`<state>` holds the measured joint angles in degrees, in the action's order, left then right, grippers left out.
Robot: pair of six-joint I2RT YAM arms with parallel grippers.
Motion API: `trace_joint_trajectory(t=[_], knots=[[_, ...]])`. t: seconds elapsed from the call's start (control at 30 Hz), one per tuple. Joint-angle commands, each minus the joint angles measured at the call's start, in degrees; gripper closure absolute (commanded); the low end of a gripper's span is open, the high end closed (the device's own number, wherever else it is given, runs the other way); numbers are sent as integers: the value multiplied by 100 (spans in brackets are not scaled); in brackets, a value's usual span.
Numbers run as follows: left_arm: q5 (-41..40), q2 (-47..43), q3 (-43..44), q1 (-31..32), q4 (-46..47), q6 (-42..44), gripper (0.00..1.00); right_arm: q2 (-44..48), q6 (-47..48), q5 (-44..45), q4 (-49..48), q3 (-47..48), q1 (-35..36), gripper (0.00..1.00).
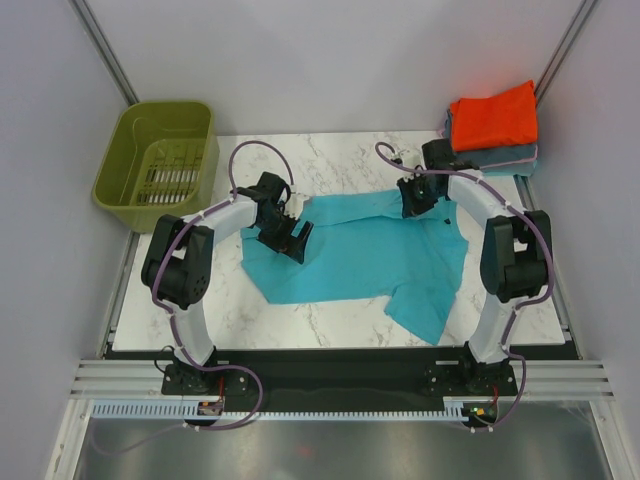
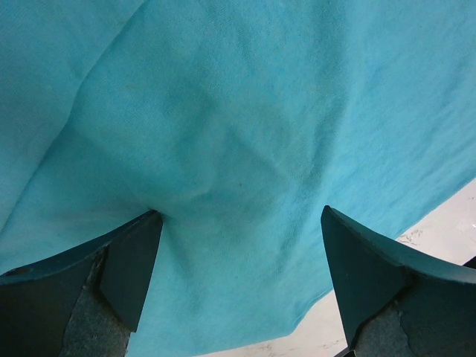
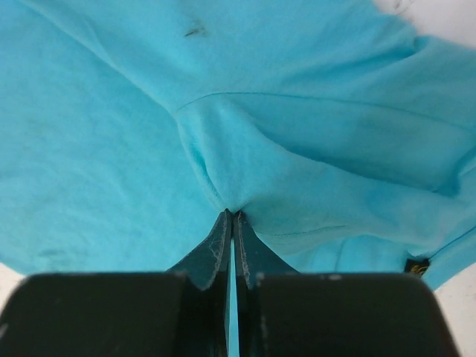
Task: Fold and stack the t-shirts
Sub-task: Fold the tshirt
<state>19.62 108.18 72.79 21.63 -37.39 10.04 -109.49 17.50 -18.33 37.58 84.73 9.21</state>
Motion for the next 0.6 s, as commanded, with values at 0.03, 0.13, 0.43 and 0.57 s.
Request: trace_joint_trajectory(t=[0.03,0.13,0.43,0.57], knots=[[148,-7,24,61,170,-152,4,323,-194,-250,197,-377,159,94],[148,-43,7,61,170,-152,4,446,-229,-311,232,-606,291,94],[113,-87,7,70,197,-143,4,578,-344,-295,214,-774,538,66],[130,-288,103,52,118,-99,5,473,-290,75,144,-257,293,58]])
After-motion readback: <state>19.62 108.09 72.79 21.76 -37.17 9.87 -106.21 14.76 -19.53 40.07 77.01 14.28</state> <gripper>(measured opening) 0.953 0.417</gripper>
